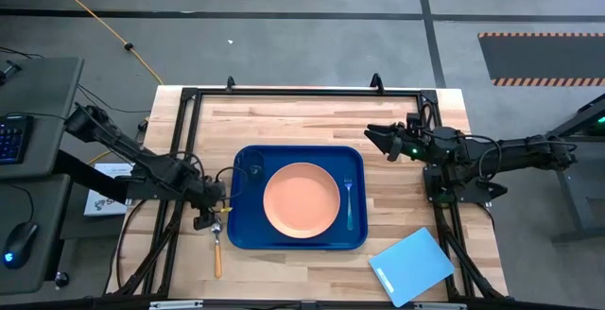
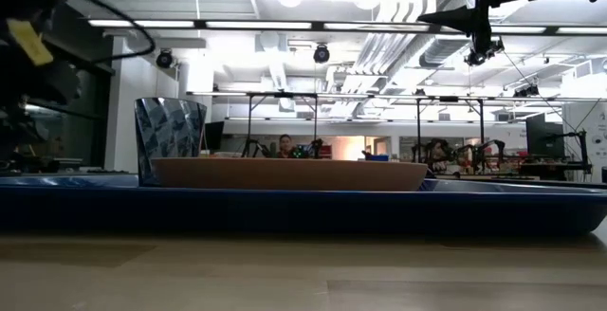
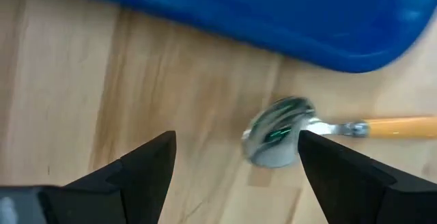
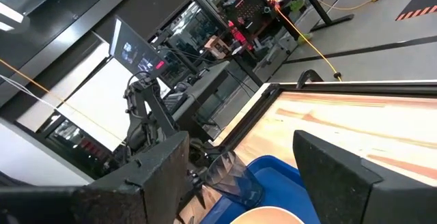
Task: Pick and place plate/cup/fork/spoon on tray
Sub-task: Put the orange spoon on the blue serving tray to the left of the blue fork
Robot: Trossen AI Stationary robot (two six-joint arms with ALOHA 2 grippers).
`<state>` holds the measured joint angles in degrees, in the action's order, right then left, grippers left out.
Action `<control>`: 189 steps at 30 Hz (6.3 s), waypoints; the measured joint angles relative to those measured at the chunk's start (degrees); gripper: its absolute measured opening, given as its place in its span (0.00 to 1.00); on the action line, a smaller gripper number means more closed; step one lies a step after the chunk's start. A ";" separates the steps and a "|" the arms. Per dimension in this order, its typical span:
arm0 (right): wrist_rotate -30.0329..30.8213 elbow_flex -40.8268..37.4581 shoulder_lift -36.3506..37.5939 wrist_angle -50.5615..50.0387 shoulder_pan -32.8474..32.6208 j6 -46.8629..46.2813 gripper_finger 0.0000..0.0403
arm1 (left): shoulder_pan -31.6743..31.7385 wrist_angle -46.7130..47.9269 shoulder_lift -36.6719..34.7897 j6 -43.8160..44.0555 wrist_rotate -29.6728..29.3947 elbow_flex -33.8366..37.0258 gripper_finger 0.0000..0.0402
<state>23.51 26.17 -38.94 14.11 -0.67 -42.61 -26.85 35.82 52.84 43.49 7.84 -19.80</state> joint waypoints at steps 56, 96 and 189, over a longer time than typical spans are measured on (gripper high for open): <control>0.04 0.00 -0.07 -1.40 -0.02 -0.21 0.64 | -1.18 4.65 -2.98 -1.14 15.47 -5.33 0.01; -24.12 24.98 -31.99 -31.01 -3.38 4.97 0.64 | 32.26 3.54 40.51 -32.69 -7.04 -67.93 0.00; -3.80 4.59 -47.44 -5.02 -22.23 -59.77 0.03 | 36.59 -30.98 2.40 -22.15 -13.40 -33.59 0.41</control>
<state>19.71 30.76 -86.38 9.09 -22.89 -102.38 9.74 4.84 55.24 21.34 -5.56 -53.39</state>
